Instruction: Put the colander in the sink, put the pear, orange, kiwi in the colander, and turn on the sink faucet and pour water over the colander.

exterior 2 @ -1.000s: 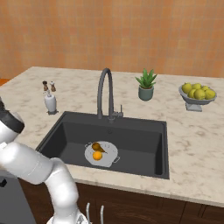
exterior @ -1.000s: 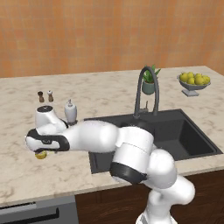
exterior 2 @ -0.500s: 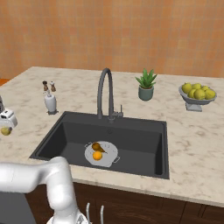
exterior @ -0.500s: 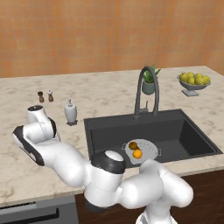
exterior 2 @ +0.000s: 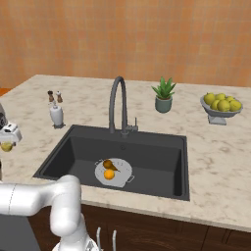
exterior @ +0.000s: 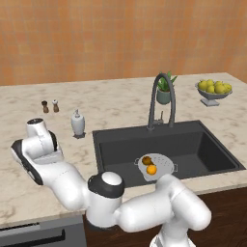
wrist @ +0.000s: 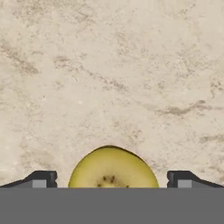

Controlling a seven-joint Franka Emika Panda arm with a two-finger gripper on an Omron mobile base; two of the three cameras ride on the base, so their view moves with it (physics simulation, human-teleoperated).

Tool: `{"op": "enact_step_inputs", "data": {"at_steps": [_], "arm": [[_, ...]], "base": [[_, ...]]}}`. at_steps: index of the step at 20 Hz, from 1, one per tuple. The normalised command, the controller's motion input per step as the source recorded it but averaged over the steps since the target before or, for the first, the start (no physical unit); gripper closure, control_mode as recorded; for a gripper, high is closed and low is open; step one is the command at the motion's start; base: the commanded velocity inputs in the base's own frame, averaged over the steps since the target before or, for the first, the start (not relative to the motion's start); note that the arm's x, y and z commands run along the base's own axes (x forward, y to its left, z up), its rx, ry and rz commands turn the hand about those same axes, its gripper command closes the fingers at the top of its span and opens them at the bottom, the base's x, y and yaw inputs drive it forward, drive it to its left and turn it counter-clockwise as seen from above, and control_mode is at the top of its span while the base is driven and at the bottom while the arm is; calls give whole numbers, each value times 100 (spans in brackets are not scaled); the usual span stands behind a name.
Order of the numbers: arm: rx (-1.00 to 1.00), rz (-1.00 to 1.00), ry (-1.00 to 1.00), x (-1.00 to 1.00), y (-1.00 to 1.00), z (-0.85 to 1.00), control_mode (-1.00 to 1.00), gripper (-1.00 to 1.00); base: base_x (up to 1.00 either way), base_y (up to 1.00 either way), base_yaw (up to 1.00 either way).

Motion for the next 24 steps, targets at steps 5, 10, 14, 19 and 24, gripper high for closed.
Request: {"op": "enact_step_inputs", "data": {"at_steps": [5,10,14,19,24], "arm": [[0,2,0,0,16,-27,-100,-100],[0,0,-3,-11,-10,-60,-100,-100],[0,0,-14,-55,0,-49,-100,-100],[0,0,-14,-56,1,-51,-100,100],[0,0,-12,-33,-2,-57,-100,100]], "base": [[0,0,0],[0,0,0],[0,0,0],[0,0,0],[0,0,0]]}}
